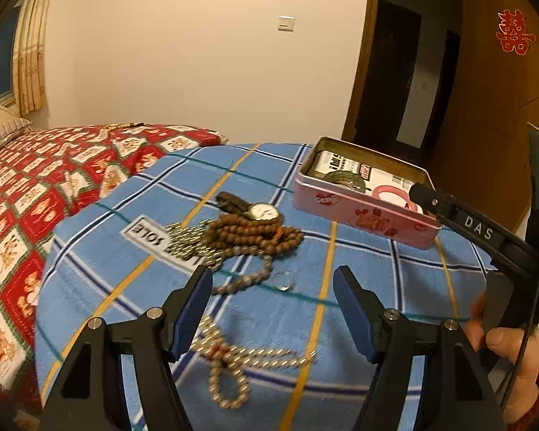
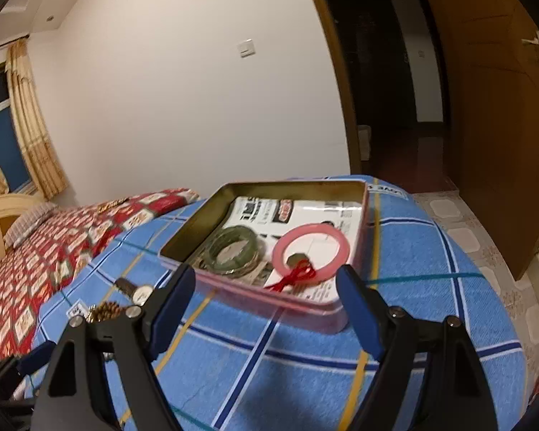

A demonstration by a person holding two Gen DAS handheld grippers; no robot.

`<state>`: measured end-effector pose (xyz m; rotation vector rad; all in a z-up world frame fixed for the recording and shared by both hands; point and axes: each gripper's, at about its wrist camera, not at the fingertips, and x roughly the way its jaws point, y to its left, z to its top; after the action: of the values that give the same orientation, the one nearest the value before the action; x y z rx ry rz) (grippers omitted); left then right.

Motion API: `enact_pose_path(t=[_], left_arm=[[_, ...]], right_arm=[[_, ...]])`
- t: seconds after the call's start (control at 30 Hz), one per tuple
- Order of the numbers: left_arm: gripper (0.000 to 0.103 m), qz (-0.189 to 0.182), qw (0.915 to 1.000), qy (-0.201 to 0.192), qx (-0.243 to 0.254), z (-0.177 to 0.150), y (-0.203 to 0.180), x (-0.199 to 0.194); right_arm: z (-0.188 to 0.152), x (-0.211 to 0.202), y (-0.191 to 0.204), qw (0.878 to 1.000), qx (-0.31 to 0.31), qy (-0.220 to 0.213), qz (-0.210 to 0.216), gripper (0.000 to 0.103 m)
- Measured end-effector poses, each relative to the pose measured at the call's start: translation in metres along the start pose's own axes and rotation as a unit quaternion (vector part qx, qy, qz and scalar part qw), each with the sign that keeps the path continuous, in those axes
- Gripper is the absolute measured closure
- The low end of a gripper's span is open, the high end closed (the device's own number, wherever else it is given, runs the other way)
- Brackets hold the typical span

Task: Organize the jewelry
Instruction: 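Withdraw both tools from the tin toward the remaining jewelry, then grasp the pearl necklace with the right tool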

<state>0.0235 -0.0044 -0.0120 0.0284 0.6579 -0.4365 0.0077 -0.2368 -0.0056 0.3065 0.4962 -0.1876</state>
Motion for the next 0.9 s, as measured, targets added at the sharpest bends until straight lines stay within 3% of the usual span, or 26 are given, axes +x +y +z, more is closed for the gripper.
enact_pose_path(t=[0.43,0.57,0.67,0.8,0.9], left_arm=[[0.033,0.030,0.9994,-0.007,-0.019,-0.016,0.047,-0.032],[0.033,0.057,0.9979,-0.007,-0.031,-0.022,0.071,-0.040],[0.033,0.067,0.9966,-0.002,-0.049,-0.026,0.088,-0.043],[0.033,0.078,0.9957,0.001,-0.050,-0.030,0.095,-0.045],[0.033,0.085,0.9954,0.004,-0.043,-0.033,0.094,-0.043]], right_arm=[[-0.019,-0.010,0.025,0.998,-0.047,0.027,0.039,0.022],[-0.026,-0.010,0.029,0.994,-0.037,0.056,0.082,0.034],[-0.033,-0.012,0.043,0.988,-0.052,0.080,0.120,0.043],[-0.041,-0.020,0.070,0.978,-0.103,0.092,0.158,0.043],[-0.051,-0.016,0.090,0.962,-0.127,0.128,0.203,0.044]])
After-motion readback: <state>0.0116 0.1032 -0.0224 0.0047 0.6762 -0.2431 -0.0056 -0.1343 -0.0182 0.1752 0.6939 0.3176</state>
